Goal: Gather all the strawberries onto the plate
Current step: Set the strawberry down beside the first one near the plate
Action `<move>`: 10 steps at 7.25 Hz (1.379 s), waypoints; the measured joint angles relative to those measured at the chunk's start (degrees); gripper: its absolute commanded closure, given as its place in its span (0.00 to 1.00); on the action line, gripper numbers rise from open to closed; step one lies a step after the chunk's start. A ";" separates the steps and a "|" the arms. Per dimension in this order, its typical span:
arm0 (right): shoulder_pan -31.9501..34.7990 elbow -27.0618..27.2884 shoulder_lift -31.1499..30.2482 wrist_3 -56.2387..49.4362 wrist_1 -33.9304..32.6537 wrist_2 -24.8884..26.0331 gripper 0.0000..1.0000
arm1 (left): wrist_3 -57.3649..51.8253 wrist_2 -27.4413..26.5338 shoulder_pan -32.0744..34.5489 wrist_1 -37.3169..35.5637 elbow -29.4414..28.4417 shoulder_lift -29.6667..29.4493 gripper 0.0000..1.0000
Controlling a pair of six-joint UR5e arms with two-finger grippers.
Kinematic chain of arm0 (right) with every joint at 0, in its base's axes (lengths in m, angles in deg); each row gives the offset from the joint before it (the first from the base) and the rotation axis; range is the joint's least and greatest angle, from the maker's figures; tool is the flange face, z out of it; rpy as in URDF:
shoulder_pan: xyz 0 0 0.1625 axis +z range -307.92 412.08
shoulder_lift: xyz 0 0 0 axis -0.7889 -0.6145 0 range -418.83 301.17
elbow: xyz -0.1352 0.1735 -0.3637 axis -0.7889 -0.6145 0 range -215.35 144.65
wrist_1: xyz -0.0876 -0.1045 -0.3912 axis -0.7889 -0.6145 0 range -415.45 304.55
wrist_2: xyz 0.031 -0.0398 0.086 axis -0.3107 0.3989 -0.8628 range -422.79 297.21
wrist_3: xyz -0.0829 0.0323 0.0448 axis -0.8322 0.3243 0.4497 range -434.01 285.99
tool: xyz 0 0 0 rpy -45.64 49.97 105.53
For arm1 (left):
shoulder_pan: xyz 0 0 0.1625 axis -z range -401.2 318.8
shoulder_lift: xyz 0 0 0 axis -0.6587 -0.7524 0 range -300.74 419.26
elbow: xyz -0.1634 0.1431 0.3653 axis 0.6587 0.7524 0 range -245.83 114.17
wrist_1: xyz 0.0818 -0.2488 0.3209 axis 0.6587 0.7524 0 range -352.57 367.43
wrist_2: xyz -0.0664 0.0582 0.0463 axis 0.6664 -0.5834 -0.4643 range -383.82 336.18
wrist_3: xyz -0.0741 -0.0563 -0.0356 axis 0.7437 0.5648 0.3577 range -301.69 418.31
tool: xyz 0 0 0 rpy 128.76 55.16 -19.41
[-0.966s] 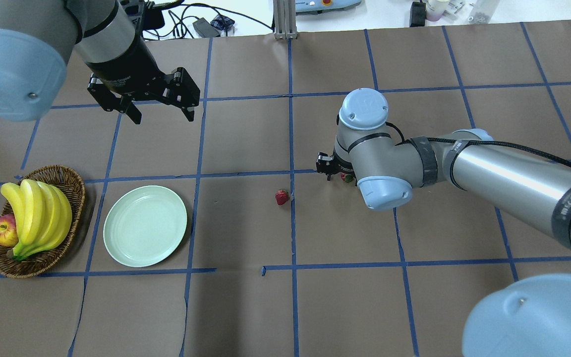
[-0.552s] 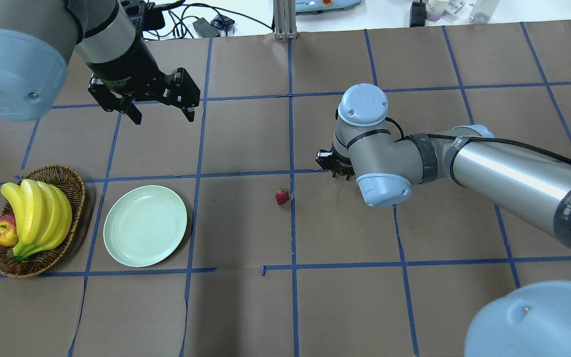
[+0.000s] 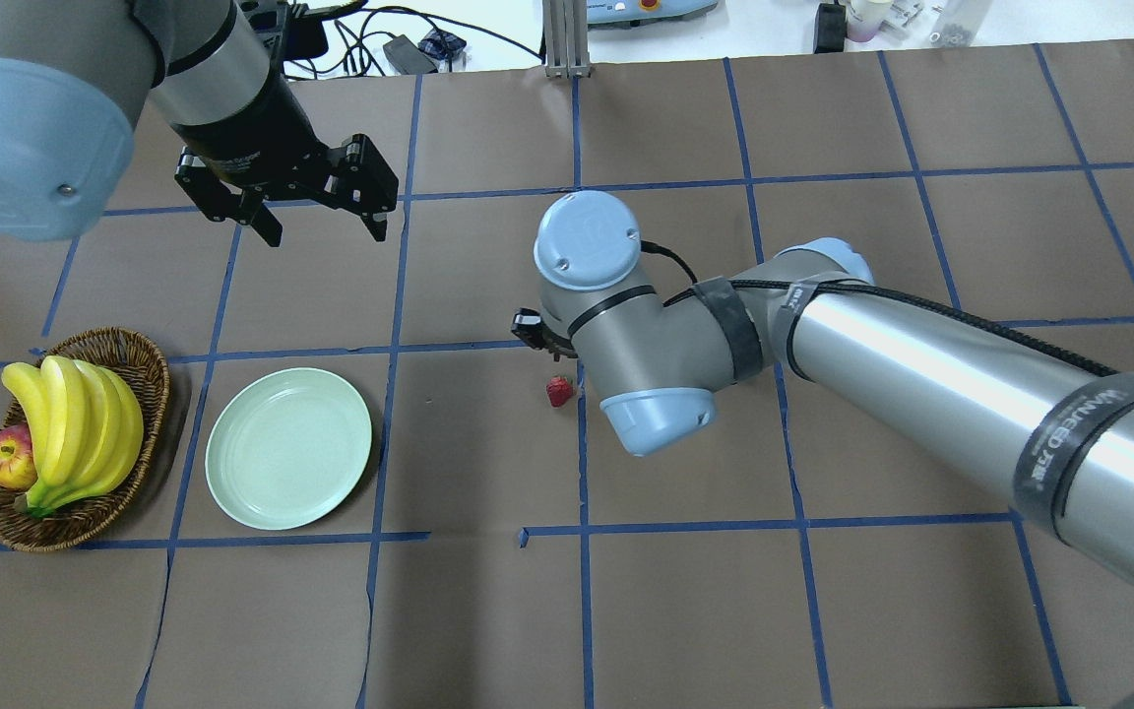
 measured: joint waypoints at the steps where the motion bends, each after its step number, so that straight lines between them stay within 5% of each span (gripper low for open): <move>1: 3.02 -0.76 1.04 2.12 -0.07 -0.79 1.00 | 0.07 0.02 0.01 0.02 0.00 0.02 0.00; 2: 5.09 -1.65 3.07 3.37 -0.18 -1.24 0.88 | 0.11 0.06 0.01 0.05 0.03 0.05 0.00; 3: 6.31 -2.58 5.36 3.86 -0.19 -1.42 0.57 | 0.13 0.08 0.03 0.07 0.04 0.08 0.00; 4: 6.81 -3.27 7.03 3.93 -0.24 -1.42 0.01 | 0.12 0.07 0.03 0.08 0.03 0.15 0.00; 7: 6.62 -4.69 4.16 2.52 3.71 -0.46 0.00 | 0.00 0.00 0.03 0.06 0.05 0.33 0.00; 10: -1.62 -4.19 -1.79 -5.33 17.26 4.91 0.00 | -0.18 0.00 0.03 -0.11 0.03 0.34 0.00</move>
